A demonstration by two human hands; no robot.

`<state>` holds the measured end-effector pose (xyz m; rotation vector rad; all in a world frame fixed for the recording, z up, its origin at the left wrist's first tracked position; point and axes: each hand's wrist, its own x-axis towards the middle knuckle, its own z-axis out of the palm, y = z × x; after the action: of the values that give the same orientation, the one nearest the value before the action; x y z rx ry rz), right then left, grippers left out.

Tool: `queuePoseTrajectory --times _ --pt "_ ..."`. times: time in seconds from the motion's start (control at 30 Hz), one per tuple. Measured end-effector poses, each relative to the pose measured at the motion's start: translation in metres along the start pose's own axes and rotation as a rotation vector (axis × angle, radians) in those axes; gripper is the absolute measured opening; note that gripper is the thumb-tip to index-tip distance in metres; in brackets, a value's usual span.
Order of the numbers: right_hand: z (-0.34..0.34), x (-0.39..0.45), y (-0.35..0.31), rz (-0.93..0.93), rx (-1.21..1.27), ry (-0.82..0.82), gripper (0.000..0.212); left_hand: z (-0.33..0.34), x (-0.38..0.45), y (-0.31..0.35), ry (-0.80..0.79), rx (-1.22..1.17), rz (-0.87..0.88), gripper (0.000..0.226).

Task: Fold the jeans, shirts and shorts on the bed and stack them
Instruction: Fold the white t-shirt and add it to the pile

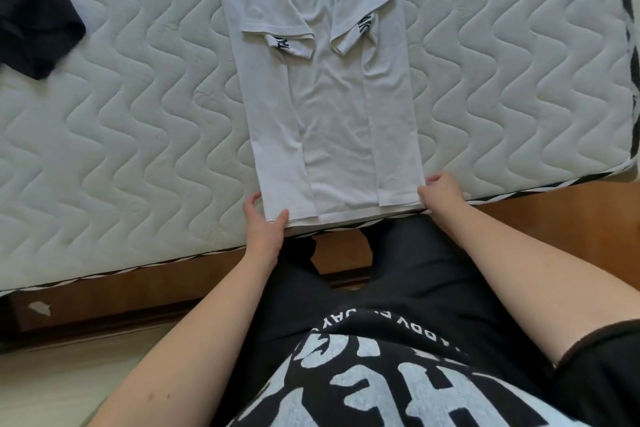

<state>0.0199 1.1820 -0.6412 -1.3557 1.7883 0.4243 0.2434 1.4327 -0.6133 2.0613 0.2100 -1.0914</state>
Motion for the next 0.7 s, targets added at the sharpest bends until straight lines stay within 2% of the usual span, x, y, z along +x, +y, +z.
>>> queuePoseTrajectory --times 0.07,0.1,0.13,0.2,0.23,0.27,0.33,0.4,0.43,0.5,0.6,0.7 --pt "-0.013 -0.013 -0.001 -0.050 0.089 -0.001 0.058 -0.006 -0.007 0.007 -0.046 0.047 0.098 0.057" --pt "-0.018 -0.020 0.000 -0.109 0.105 -0.011 0.060 -0.009 -0.009 0.009 -0.060 0.095 0.148 0.053" --pt "-0.023 -0.025 0.001 -0.181 0.129 -0.027 0.054 -0.012 -0.010 0.011 -0.072 0.159 0.185 0.046" --pt "-0.032 -0.035 0.001 -0.300 0.162 -0.095 0.028 -0.018 -0.010 0.014 -0.119 0.276 0.196 0.032" --pt "-0.036 -0.039 0.000 -0.355 0.130 -0.123 0.025 -0.022 -0.010 0.015 -0.166 0.327 0.179 0.029" --pt "-0.039 -0.042 0.000 -0.408 0.069 -0.146 0.028 -0.028 -0.009 0.015 -0.218 0.394 0.171 0.032" --pt "-0.045 -0.048 -0.002 -0.519 -0.120 -0.192 0.035 -0.037 -0.009 0.020 -0.322 0.559 0.204 0.051" --pt "-0.046 -0.053 -0.001 -0.620 -0.326 -0.205 0.050 -0.042 -0.010 0.024 -0.362 0.744 0.283 0.067" --pt "-0.045 -0.054 0.001 -0.673 -0.418 -0.165 0.056 -0.042 -0.011 0.025 -0.342 0.831 0.340 0.068" --pt "-0.041 -0.058 0.004 -0.813 -0.551 0.018 0.055 -0.041 -0.014 0.026 -0.214 0.970 0.487 0.062" --pt "-0.039 -0.063 0.002 -0.970 -0.594 0.255 0.042 -0.036 -0.018 0.034 0.011 1.051 0.719 0.044" --pt "-0.044 -0.069 -0.005 -1.050 -0.616 0.397 0.032 -0.038 -0.020 0.049 0.222 1.075 0.921 0.028"
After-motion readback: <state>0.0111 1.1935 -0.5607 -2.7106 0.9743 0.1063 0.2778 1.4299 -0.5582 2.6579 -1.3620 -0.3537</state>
